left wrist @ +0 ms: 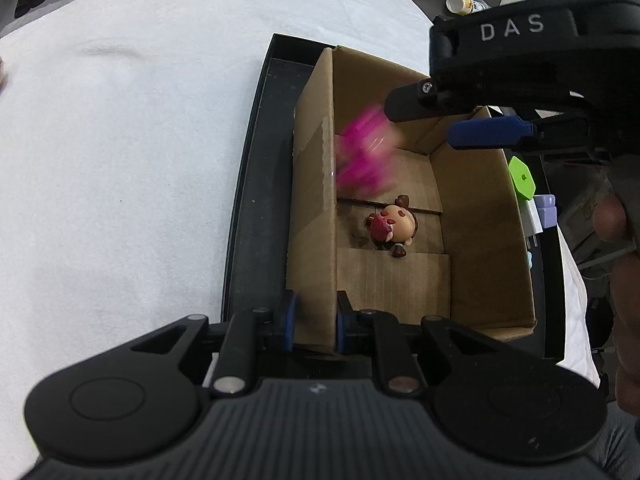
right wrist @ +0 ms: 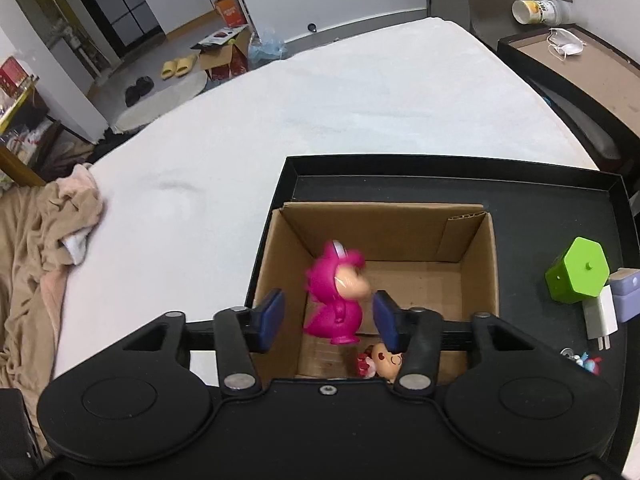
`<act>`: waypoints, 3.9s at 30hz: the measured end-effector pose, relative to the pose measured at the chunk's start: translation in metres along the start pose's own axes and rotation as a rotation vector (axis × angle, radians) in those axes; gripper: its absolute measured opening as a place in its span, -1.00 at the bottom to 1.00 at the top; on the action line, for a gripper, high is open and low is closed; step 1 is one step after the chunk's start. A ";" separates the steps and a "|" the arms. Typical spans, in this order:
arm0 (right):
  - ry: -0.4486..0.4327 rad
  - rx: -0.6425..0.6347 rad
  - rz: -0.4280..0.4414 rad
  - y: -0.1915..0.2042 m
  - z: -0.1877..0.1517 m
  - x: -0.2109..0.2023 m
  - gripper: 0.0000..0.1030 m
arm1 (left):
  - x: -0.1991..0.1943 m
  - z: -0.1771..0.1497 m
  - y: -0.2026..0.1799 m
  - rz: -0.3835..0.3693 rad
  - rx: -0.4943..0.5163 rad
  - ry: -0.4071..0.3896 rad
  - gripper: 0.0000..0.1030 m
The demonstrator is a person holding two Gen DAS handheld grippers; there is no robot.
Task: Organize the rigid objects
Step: 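Lift the pink dinosaur with the right gripper and drop it into the box, then move the right gripper to the blue figure with glass mug and grasp it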
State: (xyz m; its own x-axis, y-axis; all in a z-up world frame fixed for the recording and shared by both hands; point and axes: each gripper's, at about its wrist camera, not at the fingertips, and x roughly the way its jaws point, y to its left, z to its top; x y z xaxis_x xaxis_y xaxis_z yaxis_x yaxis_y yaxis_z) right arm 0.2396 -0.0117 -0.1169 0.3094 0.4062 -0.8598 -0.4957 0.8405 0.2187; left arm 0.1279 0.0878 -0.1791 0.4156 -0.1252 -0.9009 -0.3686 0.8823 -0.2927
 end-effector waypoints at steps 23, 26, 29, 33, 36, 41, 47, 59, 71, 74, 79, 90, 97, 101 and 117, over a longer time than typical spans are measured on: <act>-0.038 0.075 -0.055 -0.067 -0.029 -0.053 0.05 | 0.000 -0.001 -0.004 0.025 -0.006 -0.002 -0.67; -0.049 0.091 -0.072 -0.080 -0.032 -0.060 0.09 | 0.001 -0.001 -0.006 0.032 -0.001 -0.003 -0.67; -0.056 0.111 -0.090 -0.095 -0.037 -0.064 0.14 | 0.001 -0.001 -0.007 0.038 -0.001 -0.003 -0.67; -0.057 0.138 -0.107 -0.114 -0.044 -0.067 0.19 | 0.001 -0.001 -0.009 0.049 0.000 -0.003 -0.67; -0.059 0.152 -0.118 -0.124 -0.049 -0.069 0.29 | 0.002 -0.001 -0.010 0.056 0.001 -0.002 -0.67; -0.061 0.164 -0.127 -0.137 -0.054 -0.071 0.37 | 0.002 -0.001 -0.011 0.067 0.003 -0.001 -0.67; -0.068 0.174 -0.135 -0.152 -0.061 -0.070 0.46 | 0.002 0.000 -0.012 0.075 0.007 0.002 -0.67; -0.045 0.206 -0.109 -0.184 -0.085 -0.050 0.45 | 0.003 0.000 -0.018 0.111 0.016 0.006 -0.70; -0.039 0.244 -0.120 -0.203 -0.105 -0.026 0.45 | 0.007 0.001 -0.026 0.149 0.051 0.017 -0.72; -0.031 0.246 -0.136 -0.206 -0.105 -0.016 0.45 | 0.007 0.002 -0.027 0.153 0.054 0.018 -0.71; -0.043 0.228 -0.185 -0.208 -0.100 -0.006 0.54 | 0.007 0.001 -0.026 0.151 0.051 0.017 -0.70; -0.031 0.214 -0.206 -0.210 -0.097 0.012 0.57 | 0.009 0.004 -0.029 0.168 0.058 0.032 -0.70; -0.001 0.176 -0.236 -0.204 -0.099 0.020 0.14 | 0.008 0.004 -0.034 0.195 0.076 0.028 -0.70; 0.005 0.176 -0.230 -0.205 -0.101 0.017 0.13 | 0.004 0.003 -0.037 0.197 0.093 0.018 -0.71; -0.019 0.202 -0.212 -0.197 -0.103 -0.025 0.14 | 0.001 -0.002 -0.036 0.178 0.122 -0.006 -0.74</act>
State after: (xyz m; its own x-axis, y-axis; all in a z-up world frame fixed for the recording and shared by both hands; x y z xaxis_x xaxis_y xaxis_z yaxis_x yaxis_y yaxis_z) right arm 0.2463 -0.2246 -0.1857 0.4052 0.2192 -0.8875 -0.2477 0.9608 0.1243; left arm 0.1399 0.0549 -0.1698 0.3577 0.0400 -0.9330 -0.3332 0.9388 -0.0875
